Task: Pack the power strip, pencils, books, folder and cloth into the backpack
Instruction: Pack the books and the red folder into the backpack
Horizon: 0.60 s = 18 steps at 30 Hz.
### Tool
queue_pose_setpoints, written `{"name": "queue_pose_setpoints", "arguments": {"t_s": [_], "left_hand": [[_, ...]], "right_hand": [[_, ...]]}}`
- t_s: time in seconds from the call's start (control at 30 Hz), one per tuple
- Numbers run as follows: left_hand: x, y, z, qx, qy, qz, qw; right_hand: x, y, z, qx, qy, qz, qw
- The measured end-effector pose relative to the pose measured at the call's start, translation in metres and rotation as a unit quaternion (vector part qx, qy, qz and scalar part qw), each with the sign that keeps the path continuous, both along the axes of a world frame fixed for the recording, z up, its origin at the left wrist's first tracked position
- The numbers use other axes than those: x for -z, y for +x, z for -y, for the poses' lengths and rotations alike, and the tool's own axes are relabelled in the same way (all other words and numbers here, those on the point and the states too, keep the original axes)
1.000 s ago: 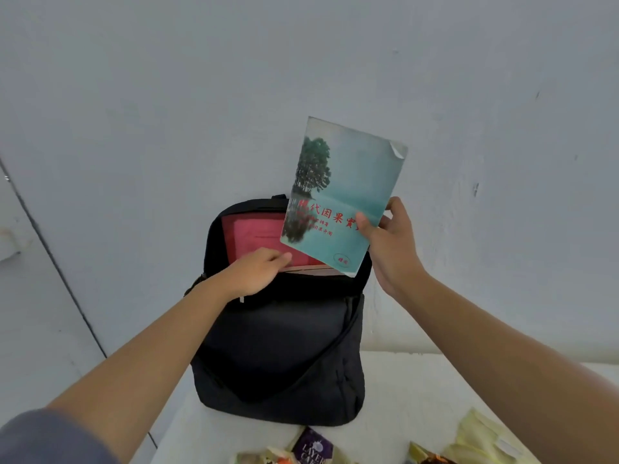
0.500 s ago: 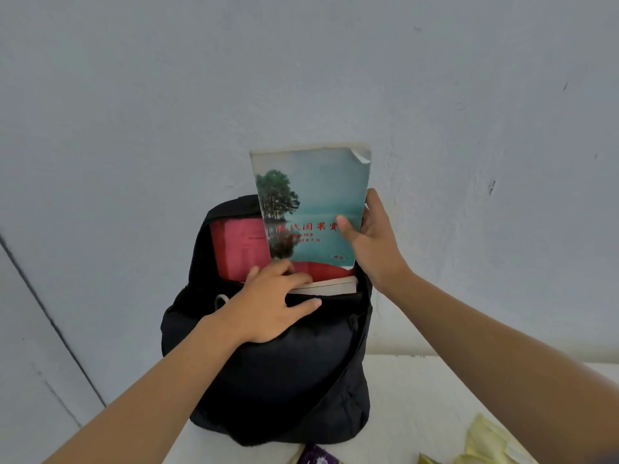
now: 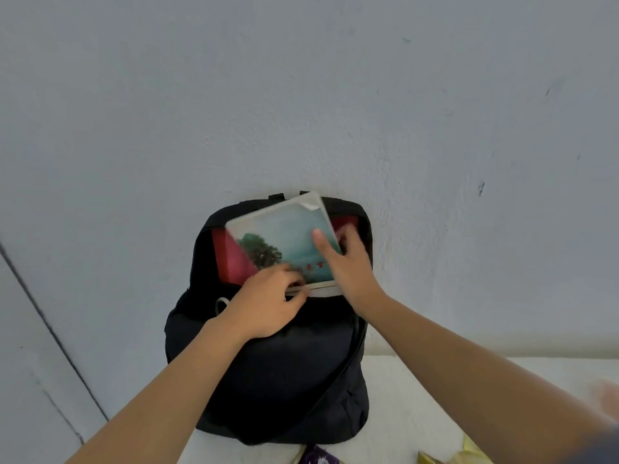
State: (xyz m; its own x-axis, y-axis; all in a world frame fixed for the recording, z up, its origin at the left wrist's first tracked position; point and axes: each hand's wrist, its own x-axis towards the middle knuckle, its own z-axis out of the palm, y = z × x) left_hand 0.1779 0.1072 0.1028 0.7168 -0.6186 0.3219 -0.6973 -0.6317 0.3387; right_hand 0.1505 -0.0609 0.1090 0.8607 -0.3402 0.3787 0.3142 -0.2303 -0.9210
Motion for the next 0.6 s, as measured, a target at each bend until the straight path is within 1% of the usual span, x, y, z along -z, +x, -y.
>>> {"name": "queue_pose_setpoints", "arguments": {"t_s": [0.07, 0.17, 0.2, 0.23, 0.27, 0.33, 0.37, 0.43, 0.5, 0.53, 0.57, 0.6], "left_hand": [[0.001, -0.001, 0.001, -0.03, -0.015, 0.002, 0.999], [-0.001, -0.001, -0.01, -0.072, -0.065, -0.008, 0.995], [-0.001, 0.0, -0.014, -0.082, -0.078, -0.02, 0.993], [-0.001, 0.002, -0.018, -0.092, -0.089, -0.036, 0.991], [-0.001, 0.004, -0.02, -0.103, -0.1, -0.05, 0.988], [-0.003, 0.008, -0.023, -0.132, -0.147, -0.037, 0.98], [-0.004, 0.011, -0.023, -0.148, -0.179, -0.022, 0.972], [-0.008, 0.015, -0.022, -0.168, -0.24, -0.026, 0.956], [-0.013, 0.015, -0.017, -0.141, -0.252, -0.066, 0.955], [-0.014, 0.015, -0.014, -0.113, -0.237, -0.074, 0.962], [-0.015, 0.016, -0.011, -0.085, -0.212, -0.071, 0.971], [-0.017, 0.017, -0.009, -0.064, -0.183, -0.065, 0.979]], "right_hand": [[0.003, 0.001, -0.01, -0.009, -0.032, 0.009, 0.999], [0.004, -0.001, -0.006, 0.024, 0.001, 0.039, 0.999], [0.003, -0.004, -0.001, 0.043, -0.003, 0.045, 0.998], [0.004, -0.007, 0.006, 0.064, -0.041, 0.052, 0.996], [0.006, -0.01, 0.014, 0.082, -0.109, 0.054, 0.989], [0.009, -0.017, 0.025, 0.09, -0.258, 0.041, 0.961], [0.009, -0.02, 0.03, 0.087, -0.301, 0.022, 0.949], [0.004, -0.022, 0.037, 0.081, -0.314, -0.03, 0.946], [-0.005, -0.02, 0.04, 0.074, -0.324, -0.082, 0.94], [-0.008, -0.02, 0.039, 0.07, -0.335, -0.098, 0.934], [-0.01, -0.021, 0.036, 0.071, -0.34, -0.094, 0.933], [-0.012, -0.023, 0.033, 0.078, -0.342, -0.066, 0.934]]}}
